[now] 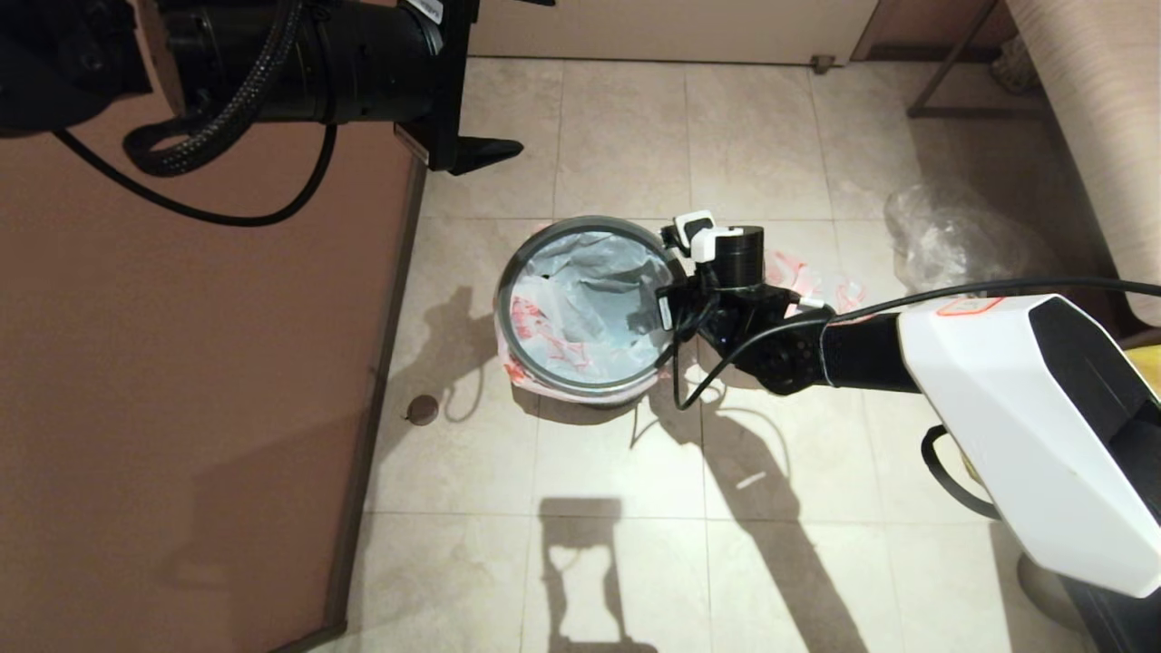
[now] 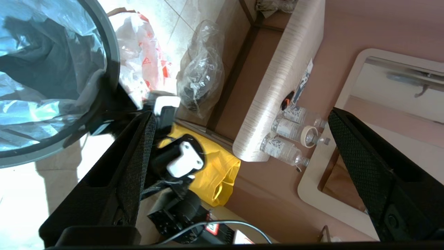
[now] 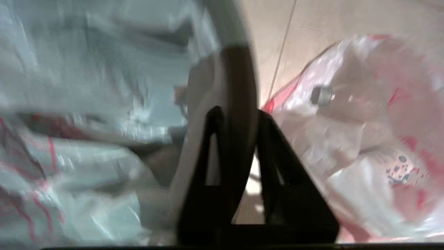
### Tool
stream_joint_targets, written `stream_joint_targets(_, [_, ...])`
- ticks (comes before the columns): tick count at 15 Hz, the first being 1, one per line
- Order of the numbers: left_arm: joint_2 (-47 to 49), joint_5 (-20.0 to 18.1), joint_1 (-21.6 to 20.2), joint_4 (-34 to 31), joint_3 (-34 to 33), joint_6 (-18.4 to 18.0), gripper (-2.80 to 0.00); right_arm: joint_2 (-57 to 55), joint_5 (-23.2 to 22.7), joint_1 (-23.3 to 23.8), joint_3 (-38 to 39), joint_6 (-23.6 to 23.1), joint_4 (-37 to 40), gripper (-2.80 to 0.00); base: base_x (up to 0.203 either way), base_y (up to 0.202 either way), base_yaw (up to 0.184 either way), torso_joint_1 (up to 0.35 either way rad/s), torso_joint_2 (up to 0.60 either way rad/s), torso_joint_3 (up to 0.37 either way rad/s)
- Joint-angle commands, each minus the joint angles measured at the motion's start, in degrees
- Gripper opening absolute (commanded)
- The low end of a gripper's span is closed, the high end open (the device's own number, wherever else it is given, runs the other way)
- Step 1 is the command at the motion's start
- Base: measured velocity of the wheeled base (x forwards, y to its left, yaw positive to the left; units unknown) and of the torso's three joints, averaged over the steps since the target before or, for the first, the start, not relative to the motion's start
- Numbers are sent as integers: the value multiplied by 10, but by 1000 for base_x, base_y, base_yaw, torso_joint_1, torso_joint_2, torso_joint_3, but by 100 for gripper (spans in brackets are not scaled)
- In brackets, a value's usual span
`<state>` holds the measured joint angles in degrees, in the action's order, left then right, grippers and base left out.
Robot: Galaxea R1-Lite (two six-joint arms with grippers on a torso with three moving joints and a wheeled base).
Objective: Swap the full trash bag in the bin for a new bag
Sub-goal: Place the trash can ring on the trash can
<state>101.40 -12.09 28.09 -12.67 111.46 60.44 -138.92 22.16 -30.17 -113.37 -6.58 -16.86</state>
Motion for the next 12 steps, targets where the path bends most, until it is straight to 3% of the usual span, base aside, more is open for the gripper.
stream_joint_targets(1, [2, 0, 0, -2, 0, 4, 0, -4, 2, 0, -1, 0, -4, 0, 0, 0, 0, 0, 0, 0])
stream_joint_targets(6, [5, -1, 0, -2, 0, 4, 0, 38, 2, -4, 16, 14, 1, 0, 0, 0, 0, 0, 0, 0])
stream_joint_targets(9, [8, 0, 3, -4, 0, 3, 0, 107, 2, -16, 88, 31, 1, 0, 0, 0, 0, 0, 0, 0])
stream_joint_targets(11, [24, -2, -1, -2, 0, -3, 0, 168, -1, -18, 151, 63, 1, 0, 0, 0, 0, 0, 0, 0])
stream_joint_targets(12, [41, -2, -11, 0, 0, -13, 0, 196, -19, -12, 178, 118, 1, 0, 0, 0, 0, 0, 0, 0])
